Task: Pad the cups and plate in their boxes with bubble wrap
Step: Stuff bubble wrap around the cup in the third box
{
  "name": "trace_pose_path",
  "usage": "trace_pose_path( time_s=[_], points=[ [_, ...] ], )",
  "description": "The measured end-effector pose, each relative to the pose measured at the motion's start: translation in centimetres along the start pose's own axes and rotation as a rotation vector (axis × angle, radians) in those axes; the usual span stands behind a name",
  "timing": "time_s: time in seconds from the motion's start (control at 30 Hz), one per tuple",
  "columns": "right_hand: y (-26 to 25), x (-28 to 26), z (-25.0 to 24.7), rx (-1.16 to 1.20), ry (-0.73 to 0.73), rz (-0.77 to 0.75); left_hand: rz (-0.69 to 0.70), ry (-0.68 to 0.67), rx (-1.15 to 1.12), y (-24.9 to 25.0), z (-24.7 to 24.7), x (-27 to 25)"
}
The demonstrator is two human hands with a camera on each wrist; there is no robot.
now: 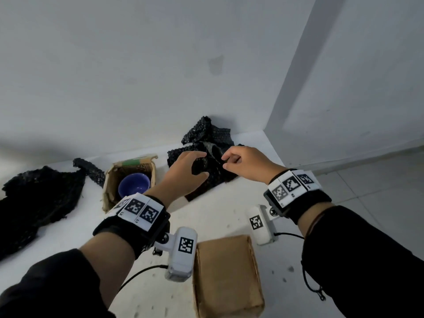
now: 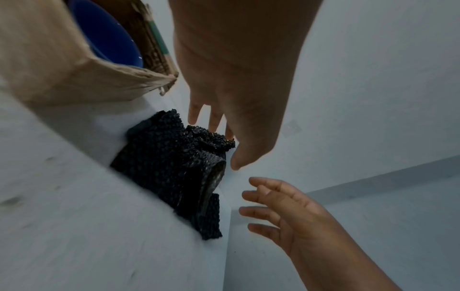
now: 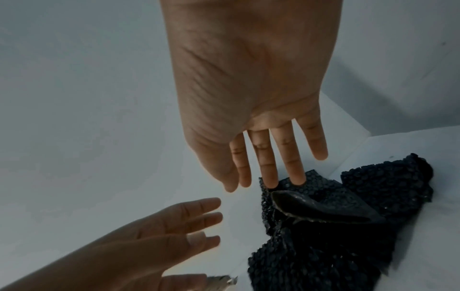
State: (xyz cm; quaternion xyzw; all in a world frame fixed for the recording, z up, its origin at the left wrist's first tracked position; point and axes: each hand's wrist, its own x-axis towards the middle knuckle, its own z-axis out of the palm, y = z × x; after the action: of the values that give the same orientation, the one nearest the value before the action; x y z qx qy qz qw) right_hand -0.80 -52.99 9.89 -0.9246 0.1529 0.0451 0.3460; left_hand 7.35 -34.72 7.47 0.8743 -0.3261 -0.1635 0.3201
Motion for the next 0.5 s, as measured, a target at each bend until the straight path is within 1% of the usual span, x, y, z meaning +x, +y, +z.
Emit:
trace_pose_path(
  time_s=[0.17,0.33,0.43,0.5],
  points=[
    [3.7,6.4,0.8,-0.181,-0.037,0.128,0.058,-0.001,0.172,-0.3,0.5,6.6],
    [7.0,9.9,4.5,-0.402,-0.077,0.206,0.095,-0.114,0.386,-1.0,3.0,11.1],
    [8.2,10.4,6.5,-0.484,-0.054,0.163,0.096,-0.160,0.528,-1.5,4.7,12.3],
    [8.9,10.6,7.2,-0.497,0.014,0.093,0.101,-0.126,0.560,-1.9,5.6,12.7]
  ],
)
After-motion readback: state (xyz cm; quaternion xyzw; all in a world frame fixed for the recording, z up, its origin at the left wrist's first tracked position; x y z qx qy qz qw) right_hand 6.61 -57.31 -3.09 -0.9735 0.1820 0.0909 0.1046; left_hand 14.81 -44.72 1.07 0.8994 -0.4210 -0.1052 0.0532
